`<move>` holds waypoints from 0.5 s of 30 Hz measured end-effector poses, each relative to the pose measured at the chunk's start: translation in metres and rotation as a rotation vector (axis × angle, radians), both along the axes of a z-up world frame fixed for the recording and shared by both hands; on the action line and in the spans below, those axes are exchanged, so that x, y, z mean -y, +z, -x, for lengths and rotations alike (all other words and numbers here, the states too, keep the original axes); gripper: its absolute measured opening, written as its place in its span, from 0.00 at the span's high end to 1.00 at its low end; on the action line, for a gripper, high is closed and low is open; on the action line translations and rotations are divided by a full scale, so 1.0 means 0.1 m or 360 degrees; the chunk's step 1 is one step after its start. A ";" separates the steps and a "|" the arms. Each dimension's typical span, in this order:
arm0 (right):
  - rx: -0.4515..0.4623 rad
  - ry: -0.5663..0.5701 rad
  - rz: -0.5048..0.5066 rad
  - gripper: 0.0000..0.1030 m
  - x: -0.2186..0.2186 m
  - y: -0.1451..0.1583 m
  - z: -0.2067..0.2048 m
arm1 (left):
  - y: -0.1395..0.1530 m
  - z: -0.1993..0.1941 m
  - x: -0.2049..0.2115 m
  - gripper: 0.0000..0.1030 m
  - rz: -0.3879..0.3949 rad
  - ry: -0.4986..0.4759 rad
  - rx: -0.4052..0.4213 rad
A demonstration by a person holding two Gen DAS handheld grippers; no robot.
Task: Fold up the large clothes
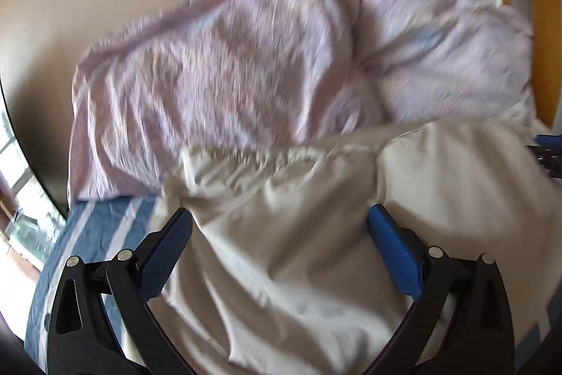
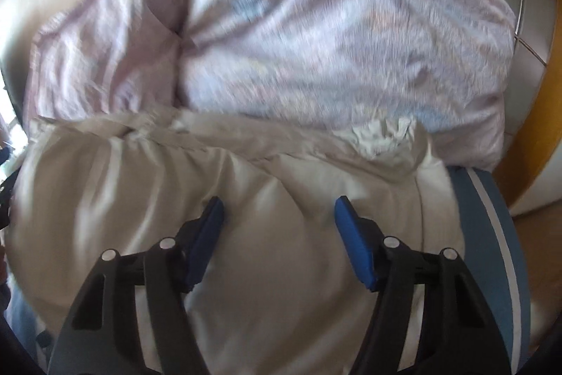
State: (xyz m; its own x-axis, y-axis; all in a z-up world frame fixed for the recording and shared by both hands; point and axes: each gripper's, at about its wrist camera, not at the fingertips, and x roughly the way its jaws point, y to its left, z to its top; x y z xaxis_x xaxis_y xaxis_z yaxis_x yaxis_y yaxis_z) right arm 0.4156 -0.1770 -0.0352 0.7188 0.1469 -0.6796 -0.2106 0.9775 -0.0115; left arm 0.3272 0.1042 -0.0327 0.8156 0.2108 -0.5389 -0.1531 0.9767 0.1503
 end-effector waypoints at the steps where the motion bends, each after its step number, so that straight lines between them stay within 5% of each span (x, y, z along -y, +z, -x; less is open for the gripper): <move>1: -0.0031 -0.0029 0.0012 0.38 0.00 -0.05 -0.07 | -0.05 -0.07 -0.05 0.02 0.0035 0.0038 -0.0027; 5: -0.0112 -0.0104 0.0042 0.36 -0.04 -0.20 -0.30 | -0.14 -0.23 -0.20 0.01 0.0147 0.0140 -0.0073; 15: -0.0137 -0.0204 0.0088 0.31 -0.13 -0.41 -0.58 | -0.31 -0.53 -0.27 0.01 0.0166 0.0294 -0.0090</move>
